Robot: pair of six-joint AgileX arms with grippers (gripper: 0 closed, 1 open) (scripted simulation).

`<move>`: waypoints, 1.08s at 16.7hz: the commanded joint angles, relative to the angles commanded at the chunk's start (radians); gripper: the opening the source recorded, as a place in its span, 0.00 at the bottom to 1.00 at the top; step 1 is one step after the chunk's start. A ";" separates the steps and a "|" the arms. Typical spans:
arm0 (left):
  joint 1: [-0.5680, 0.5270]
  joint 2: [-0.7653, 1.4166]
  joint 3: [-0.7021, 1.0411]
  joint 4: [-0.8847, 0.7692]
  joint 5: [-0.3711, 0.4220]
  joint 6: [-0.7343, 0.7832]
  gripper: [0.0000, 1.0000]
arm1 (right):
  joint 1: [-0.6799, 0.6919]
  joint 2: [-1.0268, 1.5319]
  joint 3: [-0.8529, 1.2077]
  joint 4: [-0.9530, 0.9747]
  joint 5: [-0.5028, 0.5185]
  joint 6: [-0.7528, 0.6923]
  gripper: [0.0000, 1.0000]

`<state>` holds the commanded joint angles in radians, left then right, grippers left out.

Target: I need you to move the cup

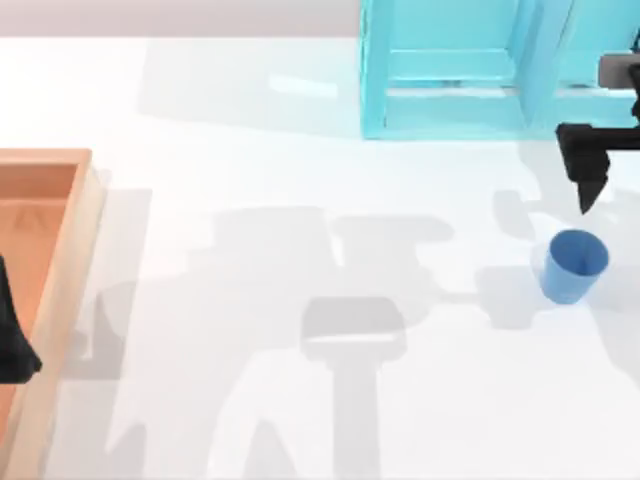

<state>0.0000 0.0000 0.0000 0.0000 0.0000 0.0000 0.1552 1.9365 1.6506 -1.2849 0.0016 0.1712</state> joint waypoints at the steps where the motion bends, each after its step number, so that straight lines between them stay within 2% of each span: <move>1: 0.000 0.000 0.000 0.000 0.000 0.000 1.00 | 0.000 0.000 0.000 0.000 0.000 0.000 1.00; 5: 0.000 0.000 0.000 0.000 0.000 0.000 1.00 | -0.003 0.006 -0.039 0.042 0.000 -0.002 1.00; 12: 0.000 0.000 0.000 0.000 0.000 0.000 1.00 | 0.002 0.079 -0.258 0.343 0.001 0.003 1.00; 17: 0.000 0.000 0.000 0.000 0.000 0.000 1.00 | 0.003 0.088 -0.282 0.370 0.001 0.004 1.00; 18: 0.000 0.000 0.000 0.000 0.000 0.000 1.00 | 0.003 0.088 -0.282 0.370 0.001 0.004 0.92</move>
<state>0.0000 0.0000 0.0000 0.0000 0.0000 0.0000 0.1580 2.0249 1.3688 -0.9147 0.0022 0.1753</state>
